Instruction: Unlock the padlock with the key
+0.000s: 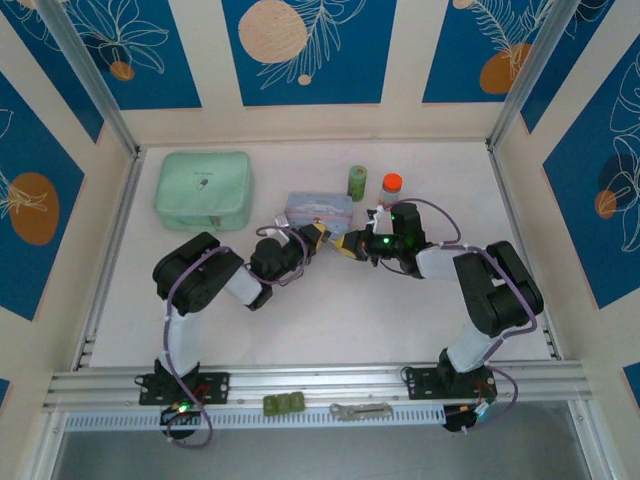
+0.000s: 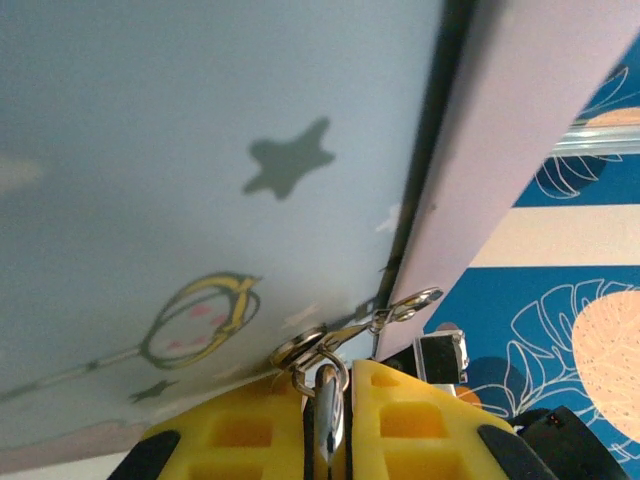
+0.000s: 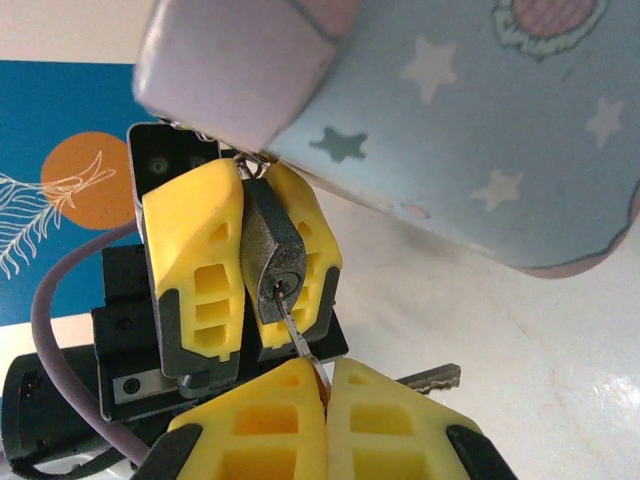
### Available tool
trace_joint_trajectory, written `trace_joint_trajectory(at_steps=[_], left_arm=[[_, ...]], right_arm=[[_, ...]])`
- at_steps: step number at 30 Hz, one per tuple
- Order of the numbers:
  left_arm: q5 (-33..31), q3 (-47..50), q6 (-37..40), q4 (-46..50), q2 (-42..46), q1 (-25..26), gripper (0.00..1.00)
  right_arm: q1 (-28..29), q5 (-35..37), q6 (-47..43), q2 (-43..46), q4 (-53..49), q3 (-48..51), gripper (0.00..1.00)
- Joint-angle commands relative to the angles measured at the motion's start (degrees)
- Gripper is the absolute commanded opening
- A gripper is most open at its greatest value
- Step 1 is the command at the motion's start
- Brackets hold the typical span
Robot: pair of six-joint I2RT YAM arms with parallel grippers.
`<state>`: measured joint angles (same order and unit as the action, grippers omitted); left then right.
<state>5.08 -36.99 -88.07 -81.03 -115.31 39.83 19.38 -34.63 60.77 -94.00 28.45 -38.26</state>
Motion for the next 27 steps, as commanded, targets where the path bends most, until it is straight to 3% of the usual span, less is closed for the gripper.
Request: trace_joint_trajectory(at_steps=[1,12,19,27], left_arm=[[10.55,1.41,1.46,1.55,-0.71,4.28,0.0],[10.99,1.26,5.49,7.54,1.87,4.31,0.0],[11.85,0.85,4.73,5.6,1.36,4.9,0.0],[14.18,-0.66,2.56,0.35,-0.03,6.5,0.0]], right_arm=[[-0.03,0.0,-3.2,5.01,3.72,-1.18,0.0],[0.71,0.77,-0.73,6.53,-2.75,-4.95,0.0],[0.66,1.15,-0.33,4.2,-5.86,-9.41,0.0],[1.19,-4.29,-0.81,-2.77,2.3,-12.52,0.0]])
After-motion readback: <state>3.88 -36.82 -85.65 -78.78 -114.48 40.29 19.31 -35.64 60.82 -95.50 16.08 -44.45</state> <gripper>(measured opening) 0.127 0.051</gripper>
